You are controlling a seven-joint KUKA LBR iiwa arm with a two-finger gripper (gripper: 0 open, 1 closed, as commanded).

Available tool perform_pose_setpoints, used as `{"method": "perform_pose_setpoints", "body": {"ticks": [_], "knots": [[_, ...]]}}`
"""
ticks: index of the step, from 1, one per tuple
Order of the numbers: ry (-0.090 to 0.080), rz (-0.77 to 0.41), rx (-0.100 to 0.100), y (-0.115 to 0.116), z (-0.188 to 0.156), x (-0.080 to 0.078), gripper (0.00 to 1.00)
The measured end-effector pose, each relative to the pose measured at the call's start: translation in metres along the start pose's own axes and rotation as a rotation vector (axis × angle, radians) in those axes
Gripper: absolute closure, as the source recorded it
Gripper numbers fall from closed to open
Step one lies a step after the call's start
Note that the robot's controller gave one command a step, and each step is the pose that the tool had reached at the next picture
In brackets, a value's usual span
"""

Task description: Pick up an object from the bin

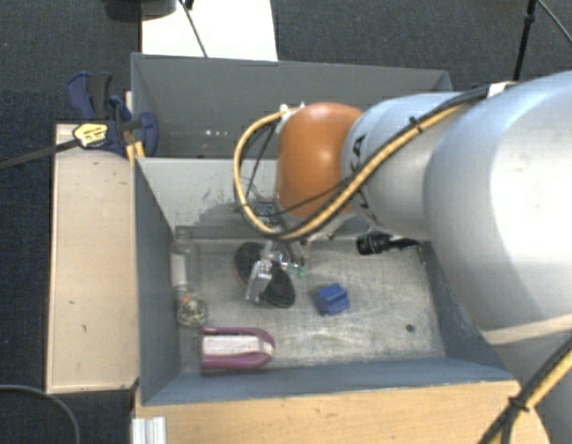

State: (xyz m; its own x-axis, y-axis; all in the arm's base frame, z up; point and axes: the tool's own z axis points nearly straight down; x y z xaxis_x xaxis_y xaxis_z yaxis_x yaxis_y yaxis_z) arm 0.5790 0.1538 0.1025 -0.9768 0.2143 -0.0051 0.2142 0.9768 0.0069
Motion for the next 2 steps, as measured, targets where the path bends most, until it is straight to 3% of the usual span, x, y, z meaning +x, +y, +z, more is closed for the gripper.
{"method": "perform_pose_setpoints", "body": {"ticks": [1,2], "knots": [[0.004,0.193,0.007,-0.027,-0.006,0.012,0.00],[0.005,0.433,0.008,-0.025,0.032,0.024,0.00]]}}
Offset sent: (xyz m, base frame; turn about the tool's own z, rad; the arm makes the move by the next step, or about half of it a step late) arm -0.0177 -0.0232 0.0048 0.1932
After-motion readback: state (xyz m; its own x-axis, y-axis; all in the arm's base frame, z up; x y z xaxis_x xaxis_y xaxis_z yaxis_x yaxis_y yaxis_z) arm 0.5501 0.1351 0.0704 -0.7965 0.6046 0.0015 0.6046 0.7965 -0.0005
